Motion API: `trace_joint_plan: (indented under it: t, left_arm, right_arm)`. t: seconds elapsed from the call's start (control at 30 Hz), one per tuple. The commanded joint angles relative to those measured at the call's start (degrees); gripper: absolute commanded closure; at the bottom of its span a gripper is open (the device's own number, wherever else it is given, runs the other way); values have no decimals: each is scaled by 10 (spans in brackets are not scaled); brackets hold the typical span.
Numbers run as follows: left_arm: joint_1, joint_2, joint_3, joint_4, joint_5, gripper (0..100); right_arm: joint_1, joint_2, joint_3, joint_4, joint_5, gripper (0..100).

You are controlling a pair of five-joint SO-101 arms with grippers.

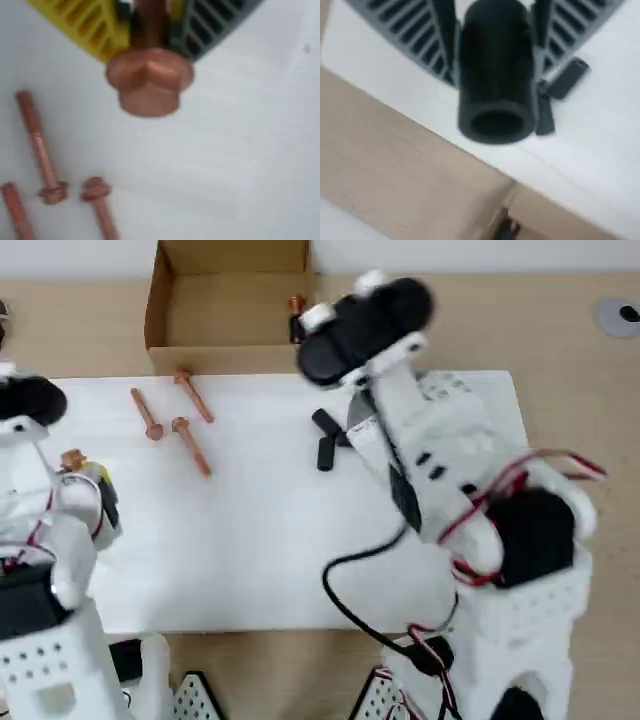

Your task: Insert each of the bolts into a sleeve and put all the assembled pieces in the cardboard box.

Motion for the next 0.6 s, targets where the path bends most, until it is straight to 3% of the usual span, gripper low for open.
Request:
trace_joint_plan:
  t: [0.0,0.17,0.33,0.57]
  left_arm:
    - [14,-40,-8,1,7,988]
    - [18,-63,-3,-25,36,988]
    - [67,-63,-2,-57,47,988]
    - [171,-62,19,-78,82,988]
  right_arm:
    - [7,-29,-30,-16,-65,937]
    - [31,-32,-15,32,-86,944]
    - [68,-33,52,91,-162,986]
    - [-1,-105,150,33,-229,986]
